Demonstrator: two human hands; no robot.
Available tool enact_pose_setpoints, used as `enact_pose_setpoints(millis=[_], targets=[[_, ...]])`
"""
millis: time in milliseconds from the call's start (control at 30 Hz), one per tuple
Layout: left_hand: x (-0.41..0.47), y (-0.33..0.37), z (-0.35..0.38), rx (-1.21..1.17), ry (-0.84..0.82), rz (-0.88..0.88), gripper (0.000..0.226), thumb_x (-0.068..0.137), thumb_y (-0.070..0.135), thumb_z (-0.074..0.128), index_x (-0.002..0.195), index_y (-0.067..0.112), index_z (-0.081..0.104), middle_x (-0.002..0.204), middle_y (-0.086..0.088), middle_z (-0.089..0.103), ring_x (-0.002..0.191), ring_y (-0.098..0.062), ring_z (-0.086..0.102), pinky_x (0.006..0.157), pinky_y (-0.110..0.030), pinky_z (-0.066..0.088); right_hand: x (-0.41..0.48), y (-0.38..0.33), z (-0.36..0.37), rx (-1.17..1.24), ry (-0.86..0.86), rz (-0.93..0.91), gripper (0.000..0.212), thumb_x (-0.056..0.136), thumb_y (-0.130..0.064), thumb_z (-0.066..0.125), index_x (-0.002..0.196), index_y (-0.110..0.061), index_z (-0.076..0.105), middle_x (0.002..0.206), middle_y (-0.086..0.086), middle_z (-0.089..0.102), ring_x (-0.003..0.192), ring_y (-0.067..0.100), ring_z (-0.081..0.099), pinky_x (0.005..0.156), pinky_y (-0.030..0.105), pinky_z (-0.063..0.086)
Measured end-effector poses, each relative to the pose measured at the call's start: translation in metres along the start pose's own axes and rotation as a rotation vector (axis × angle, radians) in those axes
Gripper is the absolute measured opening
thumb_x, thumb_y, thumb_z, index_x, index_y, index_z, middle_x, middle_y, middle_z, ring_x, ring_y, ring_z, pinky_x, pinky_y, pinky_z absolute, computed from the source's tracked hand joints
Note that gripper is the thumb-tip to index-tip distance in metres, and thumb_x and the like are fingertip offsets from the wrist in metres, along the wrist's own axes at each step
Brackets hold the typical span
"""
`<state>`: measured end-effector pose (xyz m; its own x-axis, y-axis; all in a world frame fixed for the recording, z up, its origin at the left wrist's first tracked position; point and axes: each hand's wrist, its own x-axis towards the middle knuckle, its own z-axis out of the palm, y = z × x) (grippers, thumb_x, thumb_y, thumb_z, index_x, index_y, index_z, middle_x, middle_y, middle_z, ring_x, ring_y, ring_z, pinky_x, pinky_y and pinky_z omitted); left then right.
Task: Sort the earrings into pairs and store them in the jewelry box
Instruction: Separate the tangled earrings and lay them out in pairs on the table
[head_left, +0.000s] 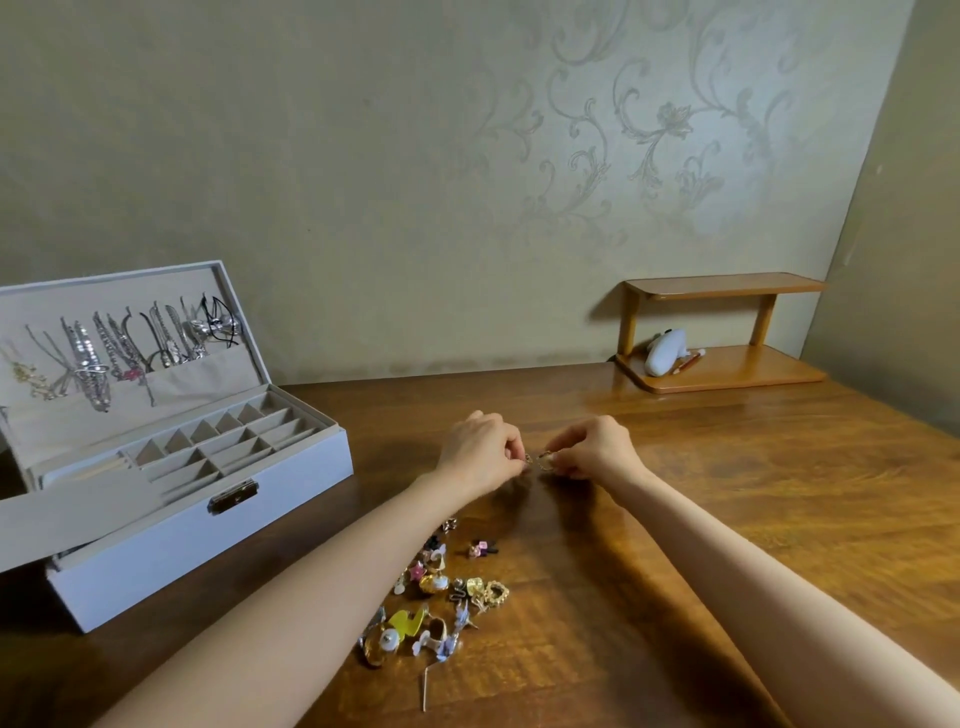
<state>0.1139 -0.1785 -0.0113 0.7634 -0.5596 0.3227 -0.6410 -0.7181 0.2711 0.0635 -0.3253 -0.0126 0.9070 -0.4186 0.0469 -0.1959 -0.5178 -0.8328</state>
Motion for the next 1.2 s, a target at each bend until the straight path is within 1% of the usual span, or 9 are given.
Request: enact_pose_setpoints(millis=[200,400,533,667,733,833,933,1067,1200], targets=[[0.017,0.001,0.012,0.056,-0.017,-0.017,0.012,0.086,0.029,0.062,0.093,0.021,0.069,0.103,0.001,0.061,0.103,-0.018,0.049,0.089,-0.032,0.042,0.015,0.007,0.007,-0.080,0.063,-0.059,0.014,0.080,-0.015,0.072,0.092,-0.007,0.074,0.082,0.005,0.071,0.066,0.011,0.062,0.064,0.022,0.051],[0.022,-0.005,0.017,0.040,0.005,-0.044,0.013,0.086,0.031,0.063,0.092,0.023,0.070,0.103,0.002,0.062,0.102,-0.018,0.050,0.086,-0.032,0.045,0.023,0.009,0.000,-0.159,-0.110,-0.043,0.035,0.075,-0.013,0.077,0.108,-0.010,0.068,0.099,0.008,0.069,0.082,0.018,0.065,0.073,0.025,0.054],[0.025,-0.005,0.019,0.032,0.013,-0.050,0.013,0.087,0.029,0.062,0.094,0.021,0.070,0.105,0.000,0.063,0.103,-0.018,0.050,0.084,-0.031,0.043,0.025,0.008,0.007,-0.247,-0.045,-0.111,0.031,0.076,-0.013,0.076,0.106,-0.009,0.070,0.100,0.009,0.070,0.079,0.014,0.060,0.073,0.023,0.049],[0.019,-0.005,0.012,0.014,0.006,-0.048,0.017,0.086,0.033,0.064,0.097,0.021,0.069,0.104,0.001,0.062,0.102,-0.017,0.051,0.083,-0.031,0.045,0.023,0.008,0.007,-0.248,-0.023,-0.127,0.037,0.075,-0.017,0.077,0.111,-0.012,0.066,0.097,0.006,0.066,0.081,0.015,0.060,0.071,0.023,0.047],[0.010,-0.007,0.002,-0.008,0.009,-0.044,0.019,0.083,0.036,0.065,0.098,0.023,0.066,0.097,0.004,0.062,0.098,-0.015,0.051,0.080,-0.029,0.045,0.016,0.007,0.004,-0.247,-0.012,-0.158,0.035,0.075,-0.017,0.077,0.108,-0.014,0.066,0.092,0.002,0.064,0.082,0.015,0.061,0.067,0.020,0.047],[-0.010,-0.010,-0.018,-0.019,-0.027,-0.057,0.016,0.083,0.034,0.066,0.095,0.024,0.061,0.086,0.010,0.061,0.093,-0.011,0.052,0.077,-0.026,0.042,-0.008,-0.002,0.000,-0.270,-0.024,-0.247,0.018,0.074,-0.015,0.077,0.091,-0.016,0.070,0.081,-0.002,0.062,0.076,0.013,0.059,0.061,0.018,0.045],[-0.039,-0.015,-0.039,-0.058,-0.076,-0.101,0.011,0.084,0.027,0.067,0.085,0.027,0.056,0.083,0.013,0.059,0.084,-0.006,0.053,0.069,-0.023,0.040,-0.042,-0.017,-0.003,-0.319,-0.193,-0.371,0.011,0.072,-0.017,0.078,0.076,-0.022,0.068,0.072,-0.007,0.059,0.067,0.006,0.053,0.056,0.014,0.039],[-0.076,-0.018,-0.062,-0.114,-0.299,-0.098,0.016,0.081,0.024,0.070,0.077,0.031,0.056,0.083,0.013,0.061,0.081,-0.006,0.059,0.073,-0.026,0.049,-0.082,-0.027,0.003,-0.347,-0.530,-0.514,0.016,0.069,-0.018,0.079,0.082,-0.023,0.072,0.071,-0.010,0.061,0.060,-0.004,0.051,0.057,0.010,0.039],[-0.099,-0.017,-0.072,-0.083,-0.415,-0.059,0.015,0.080,0.026,0.070,0.093,0.026,0.062,0.079,0.018,0.050,0.069,0.003,0.045,0.057,-0.019,0.033,-0.098,-0.023,0.015,-0.336,-0.574,-0.513,0.028,0.065,-0.020,0.083,0.090,-0.022,0.071,0.074,-0.011,0.061,0.062,-0.003,0.053,0.061,0.012,0.042]])
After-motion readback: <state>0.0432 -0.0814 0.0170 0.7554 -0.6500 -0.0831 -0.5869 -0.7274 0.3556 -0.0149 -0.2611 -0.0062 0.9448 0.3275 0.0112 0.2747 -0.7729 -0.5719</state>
